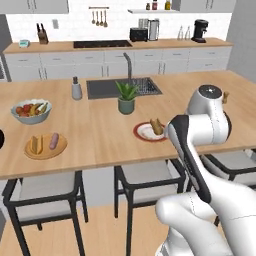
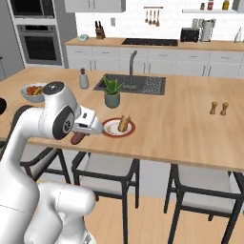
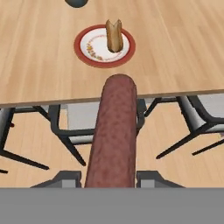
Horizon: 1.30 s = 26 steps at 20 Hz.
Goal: Place one bun and one sausage from the bowl on each plate.
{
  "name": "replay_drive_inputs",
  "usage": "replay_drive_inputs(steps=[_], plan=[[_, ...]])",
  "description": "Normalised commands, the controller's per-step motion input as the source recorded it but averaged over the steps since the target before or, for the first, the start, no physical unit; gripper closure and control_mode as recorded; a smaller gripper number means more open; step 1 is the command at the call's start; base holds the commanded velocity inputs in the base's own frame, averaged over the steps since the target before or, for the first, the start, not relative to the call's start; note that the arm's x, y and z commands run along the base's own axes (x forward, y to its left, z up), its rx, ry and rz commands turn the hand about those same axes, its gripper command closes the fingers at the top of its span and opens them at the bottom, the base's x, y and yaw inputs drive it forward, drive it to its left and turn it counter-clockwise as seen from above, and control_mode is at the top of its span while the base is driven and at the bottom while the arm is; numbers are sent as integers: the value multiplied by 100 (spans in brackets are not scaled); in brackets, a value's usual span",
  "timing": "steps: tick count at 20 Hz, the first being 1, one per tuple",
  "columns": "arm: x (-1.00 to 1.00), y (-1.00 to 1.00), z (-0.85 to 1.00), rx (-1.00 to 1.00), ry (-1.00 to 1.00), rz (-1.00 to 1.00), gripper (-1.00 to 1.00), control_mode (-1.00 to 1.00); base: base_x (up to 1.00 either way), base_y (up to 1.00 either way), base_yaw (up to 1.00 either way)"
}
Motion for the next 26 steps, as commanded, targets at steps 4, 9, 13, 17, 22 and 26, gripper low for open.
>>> replay_drive_inputs(steps=[4, 9, 13, 17, 22, 26], plan=[[0, 0, 0, 0, 0, 0, 100, 100, 37, -27, 0], [0, 0, 0, 0, 0, 0, 100, 100, 46, -1, 0], [0, 0, 0, 0, 0, 0, 100, 100, 57, 0, 0], [18, 3, -3, 0, 0, 0, 100, -100, 41, 1, 0], [97, 29, -31, 0, 9, 1, 100, -100, 0, 0, 0], [100, 29, -54, 0, 27, 7, 100, -100, 0, 0, 0]])
